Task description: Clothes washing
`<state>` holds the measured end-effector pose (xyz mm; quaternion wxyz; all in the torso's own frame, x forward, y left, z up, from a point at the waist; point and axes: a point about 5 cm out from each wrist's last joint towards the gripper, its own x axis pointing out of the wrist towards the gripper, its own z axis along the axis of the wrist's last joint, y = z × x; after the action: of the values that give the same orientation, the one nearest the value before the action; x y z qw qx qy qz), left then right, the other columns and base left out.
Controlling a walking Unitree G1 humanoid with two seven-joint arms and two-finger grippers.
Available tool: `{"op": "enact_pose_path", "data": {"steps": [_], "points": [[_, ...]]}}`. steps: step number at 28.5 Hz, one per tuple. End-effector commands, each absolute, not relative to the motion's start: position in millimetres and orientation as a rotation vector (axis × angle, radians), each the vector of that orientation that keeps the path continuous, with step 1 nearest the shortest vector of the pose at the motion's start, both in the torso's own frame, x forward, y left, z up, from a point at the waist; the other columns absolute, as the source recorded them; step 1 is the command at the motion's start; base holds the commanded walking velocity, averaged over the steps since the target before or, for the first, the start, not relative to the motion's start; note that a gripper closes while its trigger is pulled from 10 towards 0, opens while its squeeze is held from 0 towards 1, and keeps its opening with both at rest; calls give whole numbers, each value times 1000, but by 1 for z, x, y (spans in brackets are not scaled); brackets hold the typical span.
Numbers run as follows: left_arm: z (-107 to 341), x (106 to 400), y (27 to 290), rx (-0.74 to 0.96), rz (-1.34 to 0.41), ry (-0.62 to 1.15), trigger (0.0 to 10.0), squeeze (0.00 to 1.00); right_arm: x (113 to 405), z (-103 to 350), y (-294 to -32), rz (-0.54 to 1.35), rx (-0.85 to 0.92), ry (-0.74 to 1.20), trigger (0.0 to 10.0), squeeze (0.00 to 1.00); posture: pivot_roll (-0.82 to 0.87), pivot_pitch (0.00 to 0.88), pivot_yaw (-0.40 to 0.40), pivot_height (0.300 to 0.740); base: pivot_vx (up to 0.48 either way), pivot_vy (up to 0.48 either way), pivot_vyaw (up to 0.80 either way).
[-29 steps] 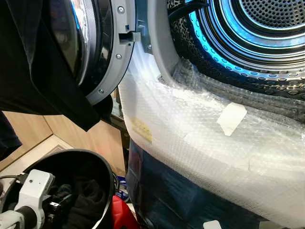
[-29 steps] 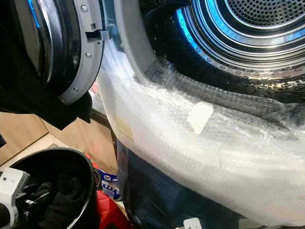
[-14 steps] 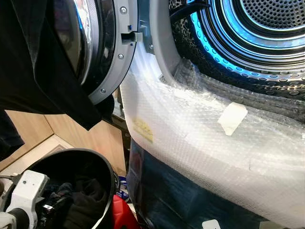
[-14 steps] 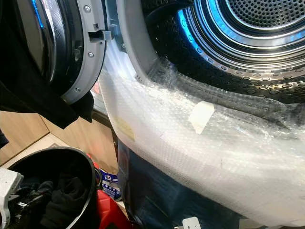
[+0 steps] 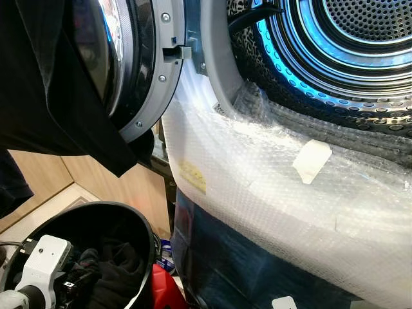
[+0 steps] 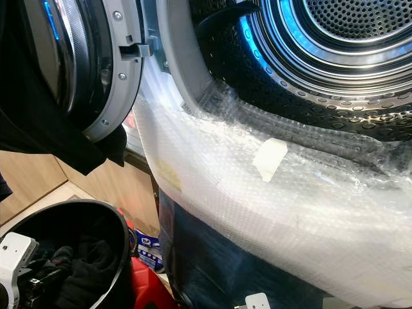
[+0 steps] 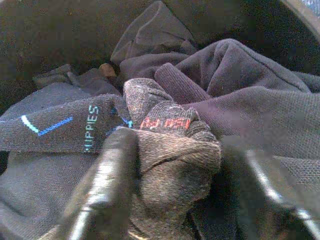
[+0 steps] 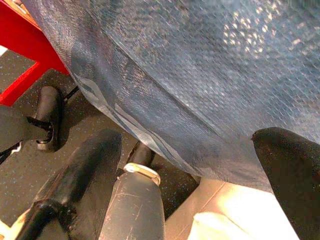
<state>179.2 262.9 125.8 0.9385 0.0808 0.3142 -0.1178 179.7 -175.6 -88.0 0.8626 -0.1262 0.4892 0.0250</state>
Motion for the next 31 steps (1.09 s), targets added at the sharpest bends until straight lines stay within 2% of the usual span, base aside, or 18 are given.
{"op": "enact_pose_path", "data": {"steps": [1, 21, 25, 31], "points": [[125, 180, 260, 168, -260, 647, 0, 0, 175, -90, -174, 53, -255, 1045, 10000, 0, 306, 65, 17, 740, 0, 0, 0], [128, 180, 252, 182, -369, 656, 0, 0, 172, -92, -170, 52, -244, 1050, 10000, 0, 302, 56, 36, 740, 0, 0, 0], [142, 189, 257, 184, -311, 577, 0, 0, 172, -92, -170, 54, -245, 1051, 10000, 0, 307, 52, 39, 740, 0, 0, 0], [190, 206, 246, 243, -427, 388, 0, 0, 173, -92, -168, 52, -241, 1048, 10000, 0, 307, 46, 41, 740, 0, 0, 0]]}}
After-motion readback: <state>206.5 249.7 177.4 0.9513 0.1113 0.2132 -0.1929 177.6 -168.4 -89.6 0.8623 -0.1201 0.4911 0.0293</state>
